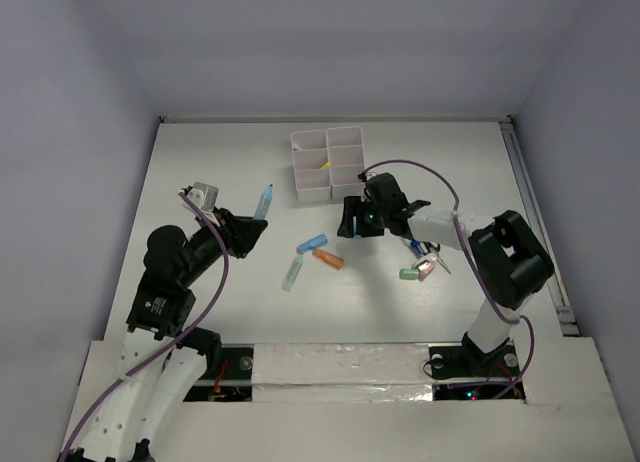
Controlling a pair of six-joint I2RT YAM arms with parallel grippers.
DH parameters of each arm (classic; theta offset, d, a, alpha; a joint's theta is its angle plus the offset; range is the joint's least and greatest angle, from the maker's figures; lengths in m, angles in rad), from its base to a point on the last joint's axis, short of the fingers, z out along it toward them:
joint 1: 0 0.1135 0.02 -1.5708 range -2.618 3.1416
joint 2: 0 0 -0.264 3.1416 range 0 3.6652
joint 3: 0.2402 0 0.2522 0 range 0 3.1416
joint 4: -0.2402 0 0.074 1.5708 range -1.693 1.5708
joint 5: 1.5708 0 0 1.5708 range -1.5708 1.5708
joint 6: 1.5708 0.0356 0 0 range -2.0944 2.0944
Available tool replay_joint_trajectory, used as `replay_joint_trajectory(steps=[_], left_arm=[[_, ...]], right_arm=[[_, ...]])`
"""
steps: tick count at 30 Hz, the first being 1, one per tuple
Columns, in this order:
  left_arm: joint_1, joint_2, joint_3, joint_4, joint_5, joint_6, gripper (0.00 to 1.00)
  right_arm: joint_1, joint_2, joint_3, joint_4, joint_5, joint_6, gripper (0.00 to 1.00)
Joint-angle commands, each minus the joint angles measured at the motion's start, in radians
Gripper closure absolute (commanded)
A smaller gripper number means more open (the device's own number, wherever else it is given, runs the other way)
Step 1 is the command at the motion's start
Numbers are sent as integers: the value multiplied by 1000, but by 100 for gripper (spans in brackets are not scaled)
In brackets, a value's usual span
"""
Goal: Sort the stationery into containers
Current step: Close the pen cap on the pen.
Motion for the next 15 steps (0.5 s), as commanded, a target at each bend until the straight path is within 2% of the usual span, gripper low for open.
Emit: replay_joint_trajectory(steps=[1,3,4,6,7,10,15], left_arm=[[-6,-3,37,43,-3,8,100],[-6,-6,37,43,-3,8,100],[-6,-6,37,41,-6,8,100],[-6,-6,38,47,-6,4,100],[-6,-4,40,54,-10,-6,100],[-6,0,63,104,-27,-66,100],[-6,10,185,204,-3,-216,100]], right_arm=[[-1,-40,30,126,-93,31,34],[-1,-53,38,93,-13,10,44],[-1,-57,50,32,4,1,58],[-1,-76,50,10,18,-19,67],[-1,-80,50,-2,21,-25,79],[-1,-71,62,-32,44,-48,85],[-1,-89,64,-85,84,-97,87]])
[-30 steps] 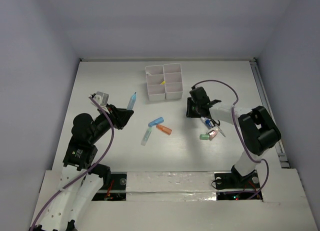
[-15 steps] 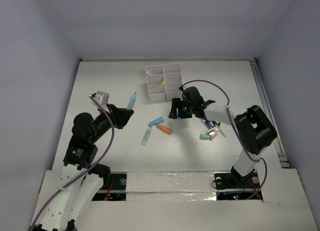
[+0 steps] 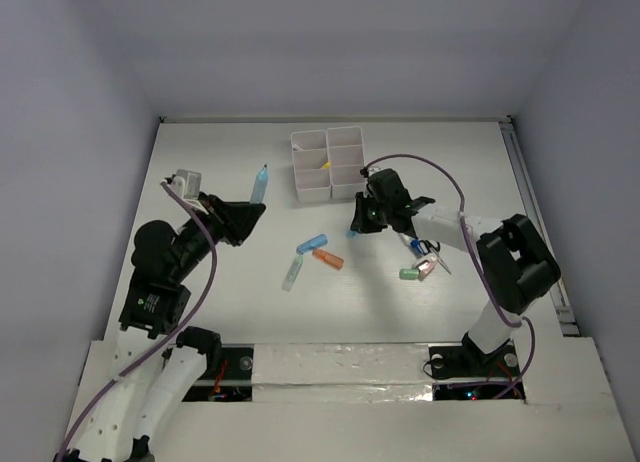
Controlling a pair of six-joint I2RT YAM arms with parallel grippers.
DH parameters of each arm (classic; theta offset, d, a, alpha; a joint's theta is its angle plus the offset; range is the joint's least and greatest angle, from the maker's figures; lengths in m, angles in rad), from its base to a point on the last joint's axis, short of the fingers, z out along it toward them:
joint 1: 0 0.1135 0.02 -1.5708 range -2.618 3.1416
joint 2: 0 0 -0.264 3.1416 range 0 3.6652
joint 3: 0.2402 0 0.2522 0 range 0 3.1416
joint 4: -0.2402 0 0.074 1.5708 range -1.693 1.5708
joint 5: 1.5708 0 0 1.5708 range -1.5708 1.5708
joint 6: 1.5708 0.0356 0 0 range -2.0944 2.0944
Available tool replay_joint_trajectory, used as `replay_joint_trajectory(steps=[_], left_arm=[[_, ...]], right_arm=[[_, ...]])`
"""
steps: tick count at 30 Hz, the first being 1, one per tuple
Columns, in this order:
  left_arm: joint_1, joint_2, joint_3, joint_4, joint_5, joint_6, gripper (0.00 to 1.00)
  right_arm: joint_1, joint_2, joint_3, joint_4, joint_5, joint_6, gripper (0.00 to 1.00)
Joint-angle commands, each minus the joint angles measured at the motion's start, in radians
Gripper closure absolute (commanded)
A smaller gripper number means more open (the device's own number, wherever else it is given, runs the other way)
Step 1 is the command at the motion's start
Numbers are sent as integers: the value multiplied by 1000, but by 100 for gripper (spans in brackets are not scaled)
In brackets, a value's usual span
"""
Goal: Sort the stationery into containers
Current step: Close the pen cap on the pen.
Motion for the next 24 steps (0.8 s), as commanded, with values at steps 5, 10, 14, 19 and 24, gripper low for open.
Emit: replay_joint_trajectory(steps=[5,10,14,19,24], left_arm=[[-6,-12,192,226,-27,-148,100],[-6,-11,230,223,-81,-141,100],[-6,-14,252,228,-80,-130,100],[-6,-28,270,185,-130,-90,100],[-6,-45,281,169,-166,-79,100]], right_arm=[[1,-52,49,-128,62,-125,86],[1,-8,61,-130,52,-128,87],[1,35,108,-146,30,-136,87],[1,89,136,-159,-2,-136,88],[10,109,127,-162,-11,-133,88]])
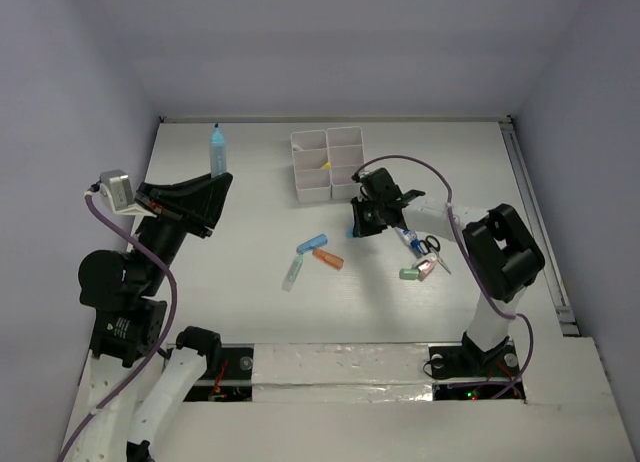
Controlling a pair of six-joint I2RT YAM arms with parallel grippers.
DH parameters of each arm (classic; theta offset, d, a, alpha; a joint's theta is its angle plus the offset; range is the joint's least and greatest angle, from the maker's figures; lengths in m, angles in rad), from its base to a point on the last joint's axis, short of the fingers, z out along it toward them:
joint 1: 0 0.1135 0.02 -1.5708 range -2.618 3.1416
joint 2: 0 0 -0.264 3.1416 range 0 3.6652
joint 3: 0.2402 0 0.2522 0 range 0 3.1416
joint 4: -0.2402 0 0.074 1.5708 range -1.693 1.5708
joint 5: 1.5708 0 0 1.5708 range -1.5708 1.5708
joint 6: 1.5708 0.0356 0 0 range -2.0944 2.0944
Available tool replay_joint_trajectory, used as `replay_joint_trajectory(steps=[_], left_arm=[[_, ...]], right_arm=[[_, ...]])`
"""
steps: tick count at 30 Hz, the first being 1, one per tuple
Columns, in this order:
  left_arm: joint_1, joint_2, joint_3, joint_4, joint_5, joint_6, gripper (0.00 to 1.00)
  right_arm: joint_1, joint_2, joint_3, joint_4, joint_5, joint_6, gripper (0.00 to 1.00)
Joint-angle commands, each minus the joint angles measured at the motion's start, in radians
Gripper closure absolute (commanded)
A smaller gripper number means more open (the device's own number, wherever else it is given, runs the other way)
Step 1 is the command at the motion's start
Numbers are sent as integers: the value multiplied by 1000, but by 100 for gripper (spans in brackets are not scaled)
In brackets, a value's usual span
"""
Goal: Sort the stationery into containers
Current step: Close the pen cap on the pen.
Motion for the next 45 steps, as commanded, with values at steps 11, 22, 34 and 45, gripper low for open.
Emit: replay_joint_trajectory(steps=[11,22,34,45], left_arm=[[-6,30,31,60,9,-27,100],[-6,42,44,63,-8,-30,100],[-6,45,38,69,32,-45,100],[-6,67,-36,62,69,-53,100]], right_arm=[[19,77,45,202,-79,151,91],[19,-29,22,277,-86,207,79],[19,-5,174,-134,72,-174,38],[39,109,324,-260,29,-341,37]])
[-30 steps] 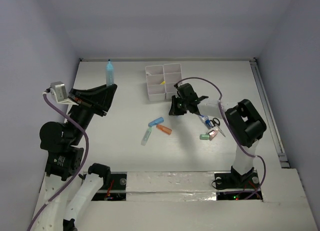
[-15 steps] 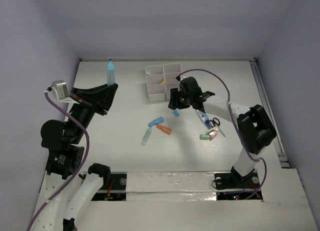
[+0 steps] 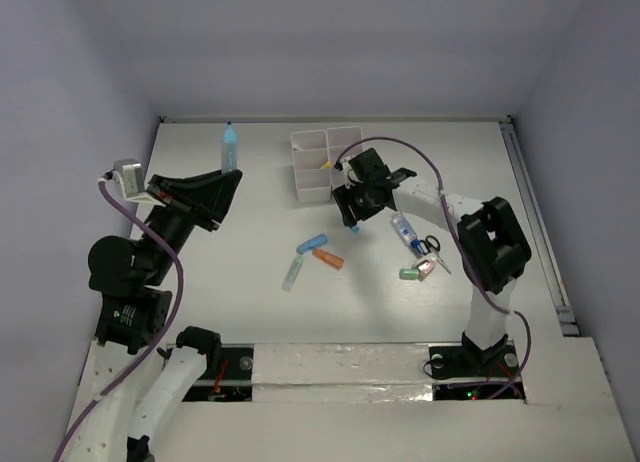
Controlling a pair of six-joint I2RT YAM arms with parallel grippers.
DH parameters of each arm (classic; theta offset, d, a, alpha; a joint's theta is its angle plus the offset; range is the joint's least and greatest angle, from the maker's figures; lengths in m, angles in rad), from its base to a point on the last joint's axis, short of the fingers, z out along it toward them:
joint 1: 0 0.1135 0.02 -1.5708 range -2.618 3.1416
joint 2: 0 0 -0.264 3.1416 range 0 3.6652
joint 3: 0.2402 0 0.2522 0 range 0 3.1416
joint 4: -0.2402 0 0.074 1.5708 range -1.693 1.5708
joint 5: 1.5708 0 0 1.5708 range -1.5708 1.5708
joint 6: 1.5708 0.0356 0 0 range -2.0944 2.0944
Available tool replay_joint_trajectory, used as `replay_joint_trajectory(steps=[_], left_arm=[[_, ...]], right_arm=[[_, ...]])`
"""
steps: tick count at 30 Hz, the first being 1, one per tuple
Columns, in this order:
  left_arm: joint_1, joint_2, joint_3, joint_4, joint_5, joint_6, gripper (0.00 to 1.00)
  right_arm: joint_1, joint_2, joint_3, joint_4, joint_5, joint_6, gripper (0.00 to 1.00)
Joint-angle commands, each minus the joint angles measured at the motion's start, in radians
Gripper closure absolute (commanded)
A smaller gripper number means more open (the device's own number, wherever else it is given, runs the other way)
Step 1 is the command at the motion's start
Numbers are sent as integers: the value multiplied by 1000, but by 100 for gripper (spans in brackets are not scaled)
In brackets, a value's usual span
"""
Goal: Sort the stationery into containers
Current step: Close the pen cap on the pen.
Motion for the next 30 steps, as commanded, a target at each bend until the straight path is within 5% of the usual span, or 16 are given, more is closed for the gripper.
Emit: replay_joint_trajectory(steps=[1,12,30], left_arm=[[-6,18,-53,39,36,-9,100],[-6,-20,-184,-4,59,26,100],[3,-36,-216,-8,56,40,100]], right_arm=[[34,44,91,-46,-3,-91,37],[52,153,194,-127,72,-128,39],[70,240,232,-168,175,-111,59]])
